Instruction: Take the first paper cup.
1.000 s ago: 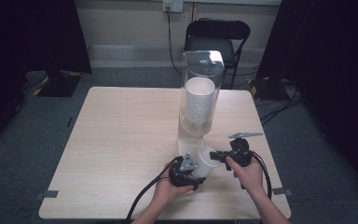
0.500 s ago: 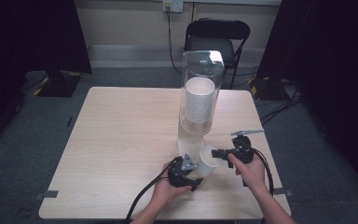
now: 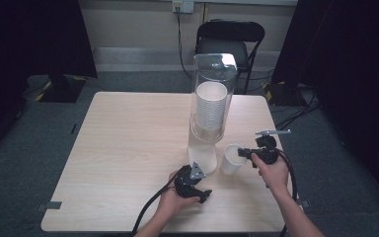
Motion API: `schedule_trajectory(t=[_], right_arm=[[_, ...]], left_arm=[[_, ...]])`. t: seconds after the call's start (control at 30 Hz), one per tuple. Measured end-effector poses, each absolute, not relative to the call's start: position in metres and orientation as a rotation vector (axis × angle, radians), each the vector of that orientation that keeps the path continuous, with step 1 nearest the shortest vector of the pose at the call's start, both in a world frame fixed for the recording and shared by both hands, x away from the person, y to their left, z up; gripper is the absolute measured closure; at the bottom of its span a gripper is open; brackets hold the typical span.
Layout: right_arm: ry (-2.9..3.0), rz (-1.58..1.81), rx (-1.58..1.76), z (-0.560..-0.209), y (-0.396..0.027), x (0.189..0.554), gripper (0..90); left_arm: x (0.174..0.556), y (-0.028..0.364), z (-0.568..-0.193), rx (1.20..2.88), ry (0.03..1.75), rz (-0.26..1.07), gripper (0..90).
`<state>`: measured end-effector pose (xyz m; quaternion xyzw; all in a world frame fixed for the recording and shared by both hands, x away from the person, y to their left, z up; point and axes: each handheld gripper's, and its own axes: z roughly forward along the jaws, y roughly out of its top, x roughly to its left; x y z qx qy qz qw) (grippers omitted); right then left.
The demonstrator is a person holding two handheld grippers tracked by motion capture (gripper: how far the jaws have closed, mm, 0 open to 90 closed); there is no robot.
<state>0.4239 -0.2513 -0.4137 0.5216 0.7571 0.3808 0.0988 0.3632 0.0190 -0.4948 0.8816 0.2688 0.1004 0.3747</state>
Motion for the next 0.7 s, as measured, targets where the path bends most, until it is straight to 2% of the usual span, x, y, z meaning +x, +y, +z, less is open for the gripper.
schedule_trajectory(t=[0.23,0.4,0.5,0.53,0.57,0.63,0.67,0.7], right_arm=[[2.164,1.044,1.580,-0.410,-0.265,0.443,83.5],[2.170,1.014,1.561,-0.415,-0.264,0.448,74.4],[2.125,1.037,1.550,-0.414,-0.267,0.446,52.3],[2.079,1.063,1.499,-0.410,-0.271,0.441,40.0],[2.063,1.073,1.485,-0.408,-0.273,0.439,34.0],[2.045,1.082,1.462,-0.406,-0.276,0.435,30.8],[2.030,1.077,1.433,-0.403,-0.284,0.425,22.7],[2.031,1.066,1.422,-0.403,-0.286,0.421,20.7]], left_arm=[[0.366,0.022,-0.494,2.239,0.721,0.259,22.0],[0.368,0.025,-0.493,2.210,0.744,0.258,22.3],[0.369,0.028,-0.491,2.205,0.750,0.272,22.0],[0.369,0.029,-0.490,2.195,0.763,0.271,21.7],[0.370,0.030,-0.489,2.184,0.767,0.280,21.6],[0.370,0.032,-0.487,2.181,0.773,0.282,21.1],[0.371,0.033,-0.488,2.141,0.782,0.272,20.5],[0.372,0.035,-0.487,2.145,0.781,0.293,20.5]])
